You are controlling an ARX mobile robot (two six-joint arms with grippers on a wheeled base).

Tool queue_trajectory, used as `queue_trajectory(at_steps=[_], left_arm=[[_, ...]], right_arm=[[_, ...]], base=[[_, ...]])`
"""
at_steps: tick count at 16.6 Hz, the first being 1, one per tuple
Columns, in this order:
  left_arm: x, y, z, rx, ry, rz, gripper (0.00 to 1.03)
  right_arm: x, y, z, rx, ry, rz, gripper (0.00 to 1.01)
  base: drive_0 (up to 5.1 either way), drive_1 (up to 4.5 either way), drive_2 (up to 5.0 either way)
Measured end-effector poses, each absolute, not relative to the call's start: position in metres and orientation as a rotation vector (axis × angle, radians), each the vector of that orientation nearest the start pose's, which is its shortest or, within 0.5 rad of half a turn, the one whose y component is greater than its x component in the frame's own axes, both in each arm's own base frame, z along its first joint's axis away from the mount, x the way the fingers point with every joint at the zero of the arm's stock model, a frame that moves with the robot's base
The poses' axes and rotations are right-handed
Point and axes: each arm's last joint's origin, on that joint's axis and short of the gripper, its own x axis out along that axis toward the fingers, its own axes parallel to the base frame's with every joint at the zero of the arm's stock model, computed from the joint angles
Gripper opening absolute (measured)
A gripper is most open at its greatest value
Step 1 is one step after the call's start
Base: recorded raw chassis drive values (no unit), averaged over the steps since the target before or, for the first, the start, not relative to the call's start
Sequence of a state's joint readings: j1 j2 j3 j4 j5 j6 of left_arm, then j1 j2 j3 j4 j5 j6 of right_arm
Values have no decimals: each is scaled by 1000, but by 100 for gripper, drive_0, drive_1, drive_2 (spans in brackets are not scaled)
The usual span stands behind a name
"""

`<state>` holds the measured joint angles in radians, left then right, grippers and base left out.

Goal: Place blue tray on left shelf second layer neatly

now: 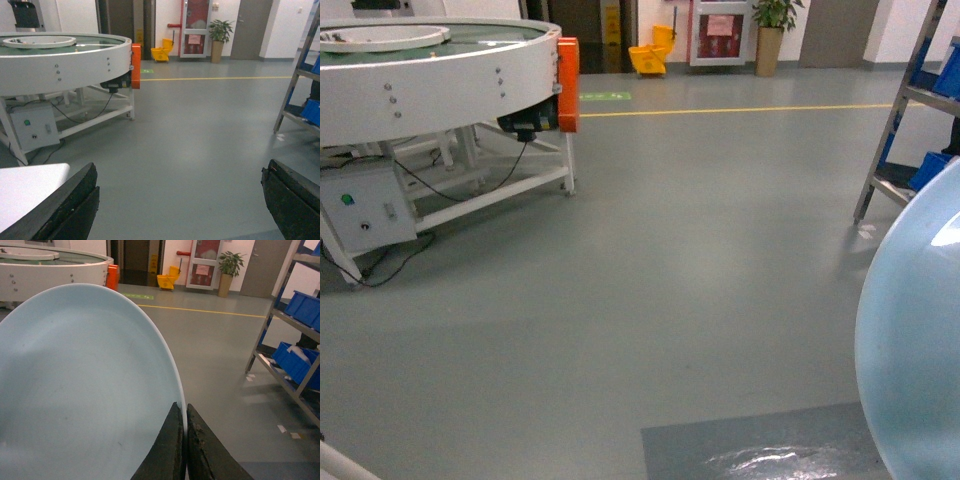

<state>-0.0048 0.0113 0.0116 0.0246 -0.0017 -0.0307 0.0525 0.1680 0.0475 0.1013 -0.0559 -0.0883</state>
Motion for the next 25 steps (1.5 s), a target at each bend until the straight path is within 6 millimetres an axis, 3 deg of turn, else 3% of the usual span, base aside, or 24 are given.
queue_trajectory(at_steps=[25], left_arm=[[98, 0, 169, -30, -29, -5, 98]], right_arm=[[107, 7, 175, -90, 14, 109, 2]], base=[[-8, 410, -426]])
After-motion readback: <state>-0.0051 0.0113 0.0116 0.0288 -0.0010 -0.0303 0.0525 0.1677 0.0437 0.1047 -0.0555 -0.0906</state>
